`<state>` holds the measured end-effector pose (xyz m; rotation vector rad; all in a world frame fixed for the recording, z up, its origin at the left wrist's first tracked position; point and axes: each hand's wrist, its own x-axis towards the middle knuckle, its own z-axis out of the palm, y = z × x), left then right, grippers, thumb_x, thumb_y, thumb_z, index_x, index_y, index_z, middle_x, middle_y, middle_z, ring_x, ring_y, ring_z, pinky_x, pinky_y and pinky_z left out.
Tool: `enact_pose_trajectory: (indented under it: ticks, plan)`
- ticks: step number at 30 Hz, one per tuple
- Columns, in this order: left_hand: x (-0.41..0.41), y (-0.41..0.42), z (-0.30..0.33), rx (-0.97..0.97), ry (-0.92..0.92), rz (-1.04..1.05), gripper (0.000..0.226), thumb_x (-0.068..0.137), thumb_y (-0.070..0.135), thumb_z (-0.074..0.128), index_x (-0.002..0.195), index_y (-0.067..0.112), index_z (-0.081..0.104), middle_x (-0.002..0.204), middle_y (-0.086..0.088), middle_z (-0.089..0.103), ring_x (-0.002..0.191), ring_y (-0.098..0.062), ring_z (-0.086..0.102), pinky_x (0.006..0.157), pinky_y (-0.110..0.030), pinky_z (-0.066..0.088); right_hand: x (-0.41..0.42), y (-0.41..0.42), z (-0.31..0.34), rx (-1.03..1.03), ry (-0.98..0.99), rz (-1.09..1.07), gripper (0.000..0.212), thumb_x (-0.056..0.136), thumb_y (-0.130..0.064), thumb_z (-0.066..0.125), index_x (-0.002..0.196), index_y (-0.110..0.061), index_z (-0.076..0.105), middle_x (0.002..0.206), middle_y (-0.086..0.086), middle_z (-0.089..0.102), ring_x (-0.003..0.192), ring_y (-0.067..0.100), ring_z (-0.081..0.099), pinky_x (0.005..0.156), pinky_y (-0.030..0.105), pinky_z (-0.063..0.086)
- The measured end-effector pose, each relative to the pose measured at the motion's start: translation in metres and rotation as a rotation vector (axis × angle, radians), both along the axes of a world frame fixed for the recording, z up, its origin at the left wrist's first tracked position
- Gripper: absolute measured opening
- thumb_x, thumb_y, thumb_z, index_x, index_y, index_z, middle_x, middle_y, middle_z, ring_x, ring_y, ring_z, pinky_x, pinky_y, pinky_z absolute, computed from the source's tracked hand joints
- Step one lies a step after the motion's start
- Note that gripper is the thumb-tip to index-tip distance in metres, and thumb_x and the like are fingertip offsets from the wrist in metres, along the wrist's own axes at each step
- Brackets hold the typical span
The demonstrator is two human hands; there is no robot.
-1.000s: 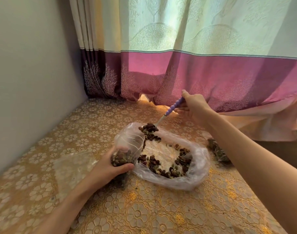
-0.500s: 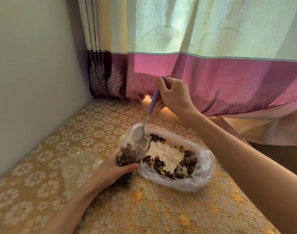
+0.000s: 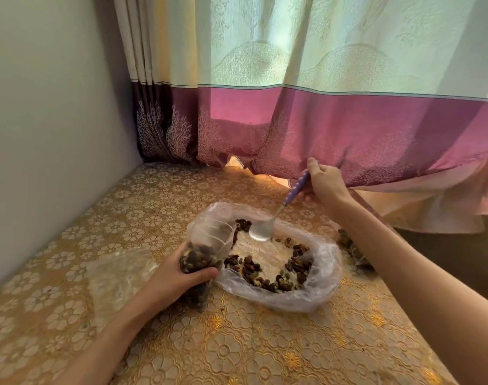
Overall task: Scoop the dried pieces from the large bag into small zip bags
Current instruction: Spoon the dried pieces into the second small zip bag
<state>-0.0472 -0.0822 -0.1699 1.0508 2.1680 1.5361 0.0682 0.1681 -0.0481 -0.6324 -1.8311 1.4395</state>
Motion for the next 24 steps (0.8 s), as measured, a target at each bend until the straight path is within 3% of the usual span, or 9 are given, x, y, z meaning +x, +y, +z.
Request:
enact_pose_trajectory:
  ticks: [3,8,13,18,24]
  plan:
    - [0.0,-0.001,0.0,-0.004,-0.004,0.001,0.05,0.05,0.047,0.076,0.095,0.038,0.055,0.082,0.026,0.067,0.079,0.013,0.061,0.059,-0.001,0.043,0.008,0.011,-0.014,0.011,-0.051,-0.013,0.043,0.103,-0.026,0.035,0.069,-0.007,0.053,0.046,0.001,0.06,0.038,0.013,0.052,0.036,0.02,0.04]
    - [0.002,0.0,0.003,-0.002,-0.002,-0.006,0.051,0.051,0.047,0.075,0.096,0.037,0.054,0.084,0.038,0.062,0.079,0.016,0.059,0.058,0.001,0.041,0.014,0.022,-0.032,0.069,-0.184,0.055,0.037,0.103,-0.027,0.033,0.076,-0.009,0.053,0.058,0.004,0.06,0.043,0.011,0.055,0.038,0.019,0.042]
    - [0.002,-0.001,0.002,-0.014,-0.006,0.022,0.051,0.049,0.047,0.076,0.094,0.039,0.054,0.085,0.021,0.067,0.078,0.015,0.06,0.059,-0.002,0.042,0.018,0.027,-0.039,-0.023,-0.298,0.195,0.038,0.102,-0.031,0.036,0.077,-0.009,0.055,0.061,0.005,0.061,0.05,0.016,0.057,0.047,0.023,0.043]
    - [0.004,0.0,0.004,-0.022,0.004,0.02,0.048,0.051,0.044,0.075,0.094,0.039,0.055,0.09,0.017,0.066,0.077,0.013,0.061,0.062,-0.005,0.042,0.023,0.023,-0.044,-0.072,-0.426,0.323,0.039,0.1,-0.031,0.041,0.076,-0.005,0.057,0.058,0.006,0.063,0.048,0.014,0.058,0.047,0.021,0.048]
    - [0.006,0.0,0.006,-0.023,0.012,0.022,0.046,0.054,0.041,0.075,0.095,0.038,0.055,0.093,0.011,0.066,0.082,0.006,0.061,0.066,-0.01,0.042,0.023,0.023,-0.053,-0.114,-0.446,0.224,0.041,0.099,-0.028,0.045,0.07,-0.001,0.059,0.05,0.007,0.064,0.042,0.014,0.06,0.041,0.019,0.048]
